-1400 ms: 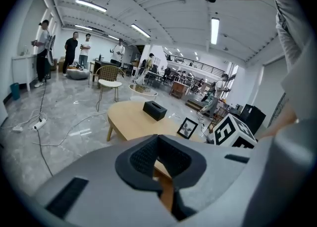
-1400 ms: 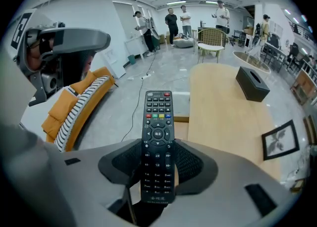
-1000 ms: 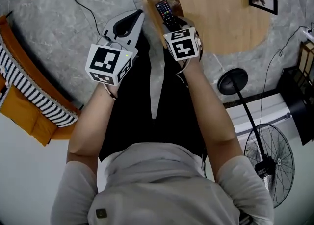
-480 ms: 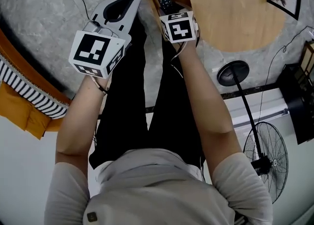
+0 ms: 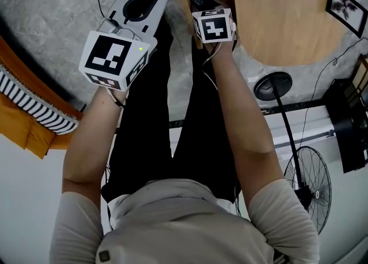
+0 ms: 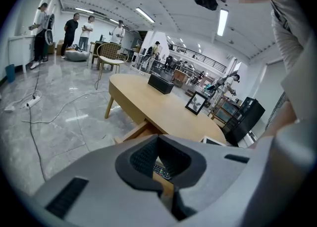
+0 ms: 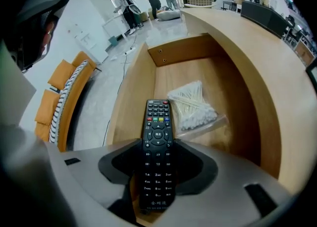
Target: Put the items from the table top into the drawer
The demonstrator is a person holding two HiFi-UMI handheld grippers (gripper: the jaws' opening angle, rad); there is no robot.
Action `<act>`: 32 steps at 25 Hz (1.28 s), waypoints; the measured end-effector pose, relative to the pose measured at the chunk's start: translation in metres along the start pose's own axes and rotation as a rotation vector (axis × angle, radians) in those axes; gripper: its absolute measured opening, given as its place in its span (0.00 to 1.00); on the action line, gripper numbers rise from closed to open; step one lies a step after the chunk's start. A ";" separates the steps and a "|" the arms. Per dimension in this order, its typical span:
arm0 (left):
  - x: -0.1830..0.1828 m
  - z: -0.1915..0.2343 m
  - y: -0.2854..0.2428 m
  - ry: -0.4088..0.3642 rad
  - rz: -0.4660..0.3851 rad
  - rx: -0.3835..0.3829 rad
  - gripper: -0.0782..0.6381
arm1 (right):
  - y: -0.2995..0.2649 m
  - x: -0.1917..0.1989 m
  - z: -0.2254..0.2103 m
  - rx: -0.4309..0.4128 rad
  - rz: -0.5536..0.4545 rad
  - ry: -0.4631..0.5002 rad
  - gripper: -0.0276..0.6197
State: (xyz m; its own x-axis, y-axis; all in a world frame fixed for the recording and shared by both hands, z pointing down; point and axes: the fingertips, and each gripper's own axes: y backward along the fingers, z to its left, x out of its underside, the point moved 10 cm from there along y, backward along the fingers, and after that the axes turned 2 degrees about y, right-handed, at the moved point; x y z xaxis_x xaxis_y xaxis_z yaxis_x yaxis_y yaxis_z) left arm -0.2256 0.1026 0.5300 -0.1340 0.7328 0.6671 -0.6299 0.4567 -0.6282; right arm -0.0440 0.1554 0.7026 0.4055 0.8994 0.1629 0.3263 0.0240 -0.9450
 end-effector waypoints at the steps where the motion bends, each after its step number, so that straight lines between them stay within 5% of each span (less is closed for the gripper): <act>1: 0.001 0.002 0.002 0.002 0.001 -0.001 0.12 | -0.001 -0.001 0.002 0.004 0.001 0.004 0.38; 18: -0.021 -0.010 0.006 -0.004 -0.015 -0.006 0.12 | 0.030 -0.004 -0.003 0.028 -0.032 0.019 0.37; 32: -0.108 -0.063 0.072 -0.047 -0.095 -0.020 0.12 | 0.194 -0.044 -0.008 0.041 -0.214 0.112 0.21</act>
State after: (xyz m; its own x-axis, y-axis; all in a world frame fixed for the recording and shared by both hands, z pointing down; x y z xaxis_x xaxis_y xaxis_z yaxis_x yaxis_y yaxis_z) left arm -0.2083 0.0886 0.3874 -0.1102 0.6616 0.7417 -0.6263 0.5333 -0.5687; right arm 0.0087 0.1172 0.5146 0.4236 0.8180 0.3892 0.3812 0.2287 -0.8957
